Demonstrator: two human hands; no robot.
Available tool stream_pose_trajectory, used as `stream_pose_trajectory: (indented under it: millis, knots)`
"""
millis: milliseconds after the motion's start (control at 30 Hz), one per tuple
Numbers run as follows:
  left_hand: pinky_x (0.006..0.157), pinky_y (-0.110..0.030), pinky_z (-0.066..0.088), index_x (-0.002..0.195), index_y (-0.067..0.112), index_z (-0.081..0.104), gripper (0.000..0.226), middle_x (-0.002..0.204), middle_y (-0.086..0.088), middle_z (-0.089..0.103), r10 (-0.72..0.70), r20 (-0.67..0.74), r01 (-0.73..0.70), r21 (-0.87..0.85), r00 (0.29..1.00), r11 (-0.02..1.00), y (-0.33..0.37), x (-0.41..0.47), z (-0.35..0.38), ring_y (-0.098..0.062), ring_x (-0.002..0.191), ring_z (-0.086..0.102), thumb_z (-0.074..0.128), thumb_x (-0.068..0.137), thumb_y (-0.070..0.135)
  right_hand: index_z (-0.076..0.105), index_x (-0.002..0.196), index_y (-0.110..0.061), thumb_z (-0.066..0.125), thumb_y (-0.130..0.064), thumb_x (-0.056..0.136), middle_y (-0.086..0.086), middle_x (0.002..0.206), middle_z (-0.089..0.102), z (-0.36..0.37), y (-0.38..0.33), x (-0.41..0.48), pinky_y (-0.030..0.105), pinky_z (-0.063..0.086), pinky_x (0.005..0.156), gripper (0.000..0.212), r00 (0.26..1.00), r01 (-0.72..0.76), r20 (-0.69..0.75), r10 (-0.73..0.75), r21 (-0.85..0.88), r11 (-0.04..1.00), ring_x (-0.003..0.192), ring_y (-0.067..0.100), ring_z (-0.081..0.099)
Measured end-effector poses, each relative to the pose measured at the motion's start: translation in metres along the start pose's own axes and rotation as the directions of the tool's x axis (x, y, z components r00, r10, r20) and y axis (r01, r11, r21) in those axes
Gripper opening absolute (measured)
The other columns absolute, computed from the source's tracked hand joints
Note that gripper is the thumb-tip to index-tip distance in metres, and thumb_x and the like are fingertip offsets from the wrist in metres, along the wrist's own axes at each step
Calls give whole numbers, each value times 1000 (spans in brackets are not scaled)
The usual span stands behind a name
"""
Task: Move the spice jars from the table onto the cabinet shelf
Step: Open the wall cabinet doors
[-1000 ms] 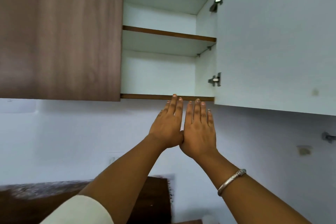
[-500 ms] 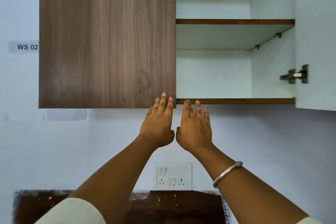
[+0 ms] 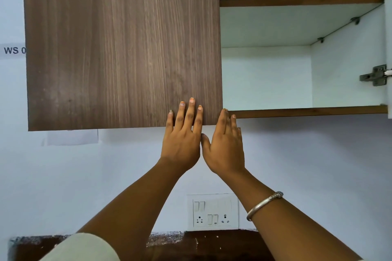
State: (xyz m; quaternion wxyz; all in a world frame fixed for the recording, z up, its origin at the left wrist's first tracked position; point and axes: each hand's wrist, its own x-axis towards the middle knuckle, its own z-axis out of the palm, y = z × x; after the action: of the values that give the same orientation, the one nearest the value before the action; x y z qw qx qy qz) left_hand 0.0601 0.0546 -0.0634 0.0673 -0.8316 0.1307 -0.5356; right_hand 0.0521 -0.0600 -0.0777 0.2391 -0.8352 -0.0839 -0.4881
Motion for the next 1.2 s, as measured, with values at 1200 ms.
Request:
stream_pose_trajectory:
  millis: [1200]
  knots:
    - [117,-44,9,142,15,-20,79,157,-9,-12,-85,-41,82,-60,996,995,35,-49,-158,-29,145,-7,40,97,39,39,141,-15,57,-8,89,3,120,57,-137,-70,-62,17,47,77,56,996,-70,4,92,679,731,80,5,56]
